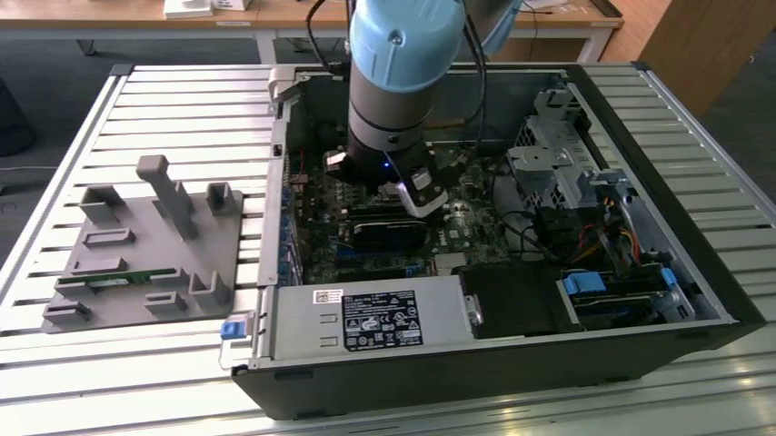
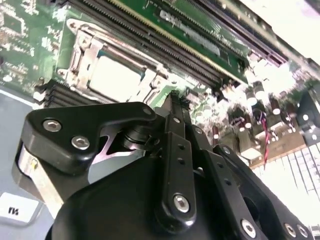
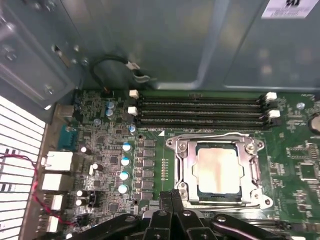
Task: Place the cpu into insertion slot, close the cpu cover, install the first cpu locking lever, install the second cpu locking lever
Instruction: 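Install the second cpu locking lever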
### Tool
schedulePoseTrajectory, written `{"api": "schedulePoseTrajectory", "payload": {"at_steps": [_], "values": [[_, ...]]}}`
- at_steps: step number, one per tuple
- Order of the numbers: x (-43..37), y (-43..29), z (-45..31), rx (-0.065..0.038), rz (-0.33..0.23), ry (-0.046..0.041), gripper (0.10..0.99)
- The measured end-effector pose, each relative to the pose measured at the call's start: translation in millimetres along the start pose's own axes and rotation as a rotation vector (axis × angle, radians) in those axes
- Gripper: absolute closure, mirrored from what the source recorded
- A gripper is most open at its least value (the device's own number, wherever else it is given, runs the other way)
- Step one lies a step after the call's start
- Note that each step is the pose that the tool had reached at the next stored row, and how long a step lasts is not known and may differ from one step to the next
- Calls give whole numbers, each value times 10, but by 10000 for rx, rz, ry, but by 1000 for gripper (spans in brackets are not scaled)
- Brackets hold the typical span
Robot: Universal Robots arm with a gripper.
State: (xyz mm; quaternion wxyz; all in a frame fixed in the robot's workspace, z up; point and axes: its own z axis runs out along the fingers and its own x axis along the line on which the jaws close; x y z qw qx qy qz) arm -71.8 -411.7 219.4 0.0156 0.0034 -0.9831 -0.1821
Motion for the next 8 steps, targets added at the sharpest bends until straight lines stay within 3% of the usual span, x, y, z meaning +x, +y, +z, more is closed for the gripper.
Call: {"api": "schedulePoseTrajectory", "payload": {"at_steps": [4,8], "values": [[3,31,-80,-1,1,-1,980],[2,32,-83,-4,0,-4,980]]}}
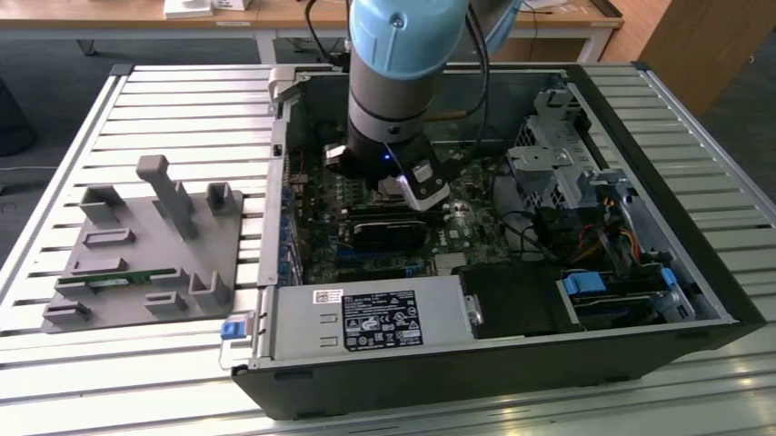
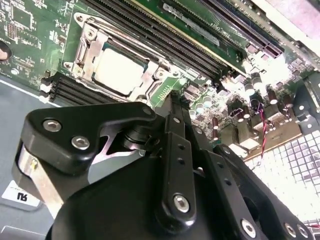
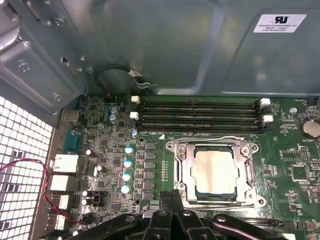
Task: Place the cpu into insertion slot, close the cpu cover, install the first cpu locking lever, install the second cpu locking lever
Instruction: 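Install the second cpu locking lever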
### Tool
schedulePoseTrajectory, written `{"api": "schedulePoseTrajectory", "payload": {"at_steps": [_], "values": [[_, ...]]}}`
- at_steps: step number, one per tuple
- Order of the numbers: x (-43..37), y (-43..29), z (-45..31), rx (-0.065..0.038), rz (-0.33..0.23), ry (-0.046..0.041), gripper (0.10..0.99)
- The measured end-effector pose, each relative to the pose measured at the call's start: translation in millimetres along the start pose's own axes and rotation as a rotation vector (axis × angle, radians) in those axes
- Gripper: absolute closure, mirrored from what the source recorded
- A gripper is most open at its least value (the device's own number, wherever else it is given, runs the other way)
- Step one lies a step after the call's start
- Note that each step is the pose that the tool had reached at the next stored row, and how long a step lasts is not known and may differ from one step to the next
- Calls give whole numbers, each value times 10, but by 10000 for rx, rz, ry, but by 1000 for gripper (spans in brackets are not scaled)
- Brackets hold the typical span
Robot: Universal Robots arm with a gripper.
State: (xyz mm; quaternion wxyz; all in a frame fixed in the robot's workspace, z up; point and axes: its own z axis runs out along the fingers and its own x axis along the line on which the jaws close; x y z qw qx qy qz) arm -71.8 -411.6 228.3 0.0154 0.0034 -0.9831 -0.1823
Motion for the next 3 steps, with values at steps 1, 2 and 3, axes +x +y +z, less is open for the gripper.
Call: {"api": "schedulePoseTrajectory", "payload": {"at_steps": [1,2,3], "values": [[0,0,-1,2,1,1,980],[0,0,-1,1,0,1,980],[0,0,-2,2,0,1,980]]}}
